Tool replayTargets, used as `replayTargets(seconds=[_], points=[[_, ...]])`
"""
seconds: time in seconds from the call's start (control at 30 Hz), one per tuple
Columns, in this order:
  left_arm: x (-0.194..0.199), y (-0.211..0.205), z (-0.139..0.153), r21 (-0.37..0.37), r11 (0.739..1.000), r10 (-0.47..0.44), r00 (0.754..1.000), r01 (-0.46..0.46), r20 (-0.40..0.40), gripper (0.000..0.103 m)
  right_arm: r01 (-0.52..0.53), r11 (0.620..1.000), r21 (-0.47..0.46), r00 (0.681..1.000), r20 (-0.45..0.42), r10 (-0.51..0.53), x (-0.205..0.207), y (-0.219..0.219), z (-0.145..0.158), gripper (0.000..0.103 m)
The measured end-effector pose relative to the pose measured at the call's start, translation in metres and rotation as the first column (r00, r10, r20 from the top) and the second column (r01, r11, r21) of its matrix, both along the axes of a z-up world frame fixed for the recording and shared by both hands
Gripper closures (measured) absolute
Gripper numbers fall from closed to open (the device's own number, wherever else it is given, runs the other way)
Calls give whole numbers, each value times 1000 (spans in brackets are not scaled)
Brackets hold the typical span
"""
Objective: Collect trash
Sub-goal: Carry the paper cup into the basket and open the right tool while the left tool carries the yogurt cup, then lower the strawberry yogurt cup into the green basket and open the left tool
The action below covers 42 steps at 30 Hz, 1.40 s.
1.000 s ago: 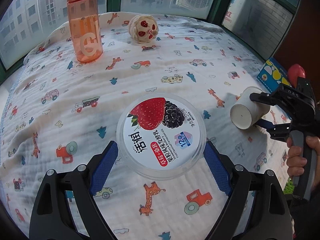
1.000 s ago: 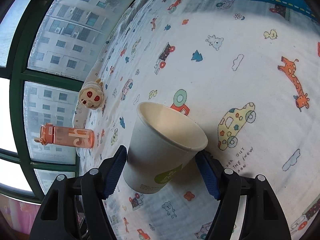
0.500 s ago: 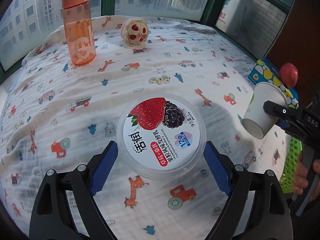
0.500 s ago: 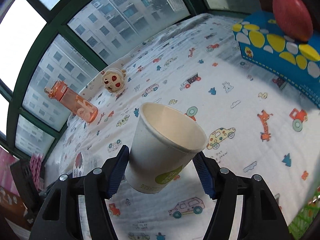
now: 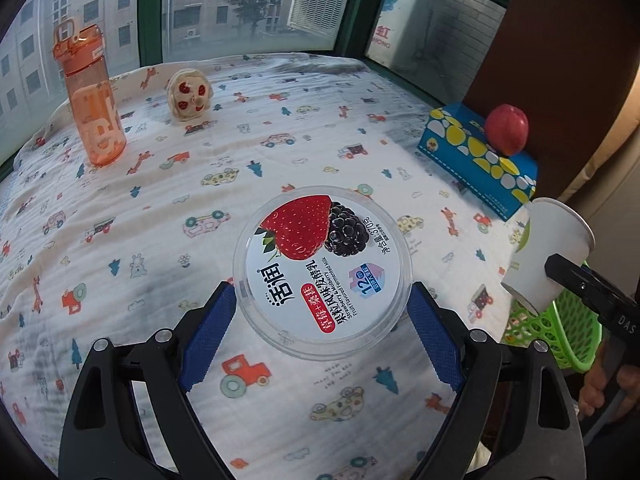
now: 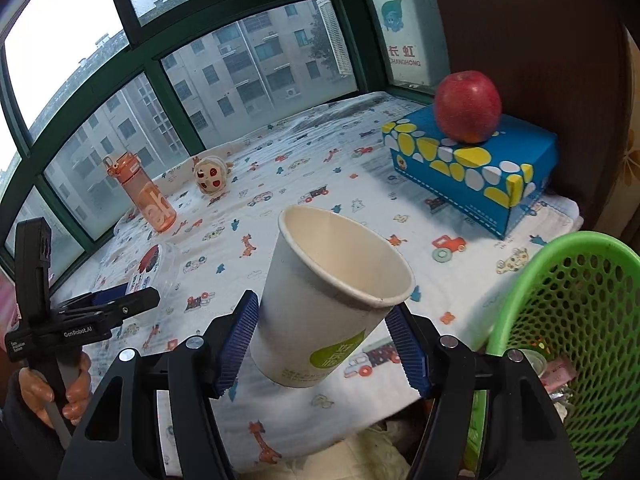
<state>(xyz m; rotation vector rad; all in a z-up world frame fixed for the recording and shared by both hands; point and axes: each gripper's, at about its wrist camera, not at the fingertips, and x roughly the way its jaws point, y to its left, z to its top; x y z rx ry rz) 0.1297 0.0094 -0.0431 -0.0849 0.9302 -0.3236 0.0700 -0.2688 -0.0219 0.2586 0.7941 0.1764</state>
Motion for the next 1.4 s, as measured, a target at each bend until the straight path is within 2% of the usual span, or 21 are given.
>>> replayTargets(seconds=[0.3, 0.67, 0.87, 0.97, 1.03, 1.4], points=[[-17, -64, 15, -5, 994, -108, 994, 108, 18, 18, 150, 988, -42, 989, -6, -150, -51, -82, 2, 40], [-29, -135, 24, -6, 973, -229, 973, 229, 24, 18, 323, 942, -92, 944, -35, -327, -92, -161, -7, 39], [-36, -166, 27, 7, 959, -282, 959, 282, 22, 18, 374, 920, -114, 924, -42, -381, -97, -184, -14, 39], [-39, -178, 28, 10, 953, -304, 953, 303, 21, 18, 395, 911, -121, 915, -41, -402, -100, -192, -17, 31], [-41, -186, 29, 11, 948, -318, 948, 318, 19, 18, 401, 908, -125, 912, -37, -408, -102, -195, -17, 30], [-55, -235, 25, 10, 913, -409, 913, 409, -2, 18, 428, 898, -103, 903, 17, -429, -128, -204, 2, 30]])
